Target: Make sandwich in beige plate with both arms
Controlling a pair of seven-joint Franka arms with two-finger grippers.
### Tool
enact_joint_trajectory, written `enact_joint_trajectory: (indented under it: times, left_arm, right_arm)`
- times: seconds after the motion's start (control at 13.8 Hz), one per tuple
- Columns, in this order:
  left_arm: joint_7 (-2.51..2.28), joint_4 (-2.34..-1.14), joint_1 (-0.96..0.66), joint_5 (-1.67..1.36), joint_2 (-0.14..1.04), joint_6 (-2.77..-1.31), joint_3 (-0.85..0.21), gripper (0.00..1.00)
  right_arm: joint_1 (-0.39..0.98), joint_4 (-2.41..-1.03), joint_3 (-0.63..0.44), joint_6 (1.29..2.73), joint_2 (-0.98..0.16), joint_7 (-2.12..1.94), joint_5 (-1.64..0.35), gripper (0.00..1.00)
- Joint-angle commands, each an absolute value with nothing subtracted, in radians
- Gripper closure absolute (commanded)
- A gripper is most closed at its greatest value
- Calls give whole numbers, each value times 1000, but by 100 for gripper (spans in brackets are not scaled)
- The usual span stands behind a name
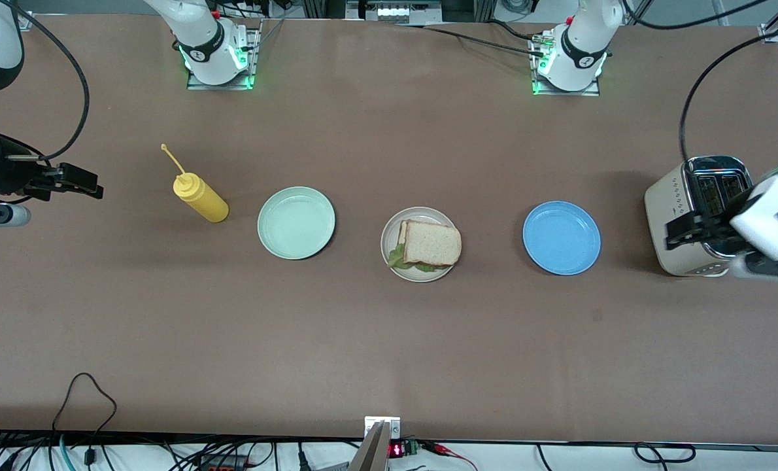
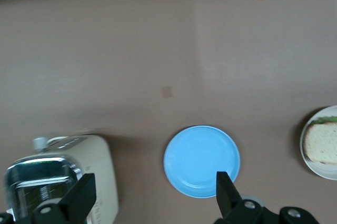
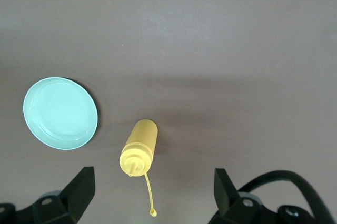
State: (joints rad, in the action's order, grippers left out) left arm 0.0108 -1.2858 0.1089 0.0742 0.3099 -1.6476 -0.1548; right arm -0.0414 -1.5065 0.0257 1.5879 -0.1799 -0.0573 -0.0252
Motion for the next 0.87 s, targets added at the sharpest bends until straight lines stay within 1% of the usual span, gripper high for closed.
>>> enact_joint_trajectory:
  times: [0.0,0.22,0.43,0.79]
  left_arm:
    - [0,-1432,91,72,155,-1638,-91,0]
    - [8,-1505,110,66,95,-1603,-100,0]
    - [3,-1601,112,23,29,-1615,-100,0]
    - [-23,-1696,112,23,-47,-1629,-103,0]
  right_arm:
    - [-51,-1494,31,1574,-179,-78,-35,0]
    - [-51,-1494,31,1569,-178,-68,-37,0]
    - [-51,-1494,31,1569,-176,-66,-37,0]
    - [-45,-1493,31,1568,-173,-67,-21,0]
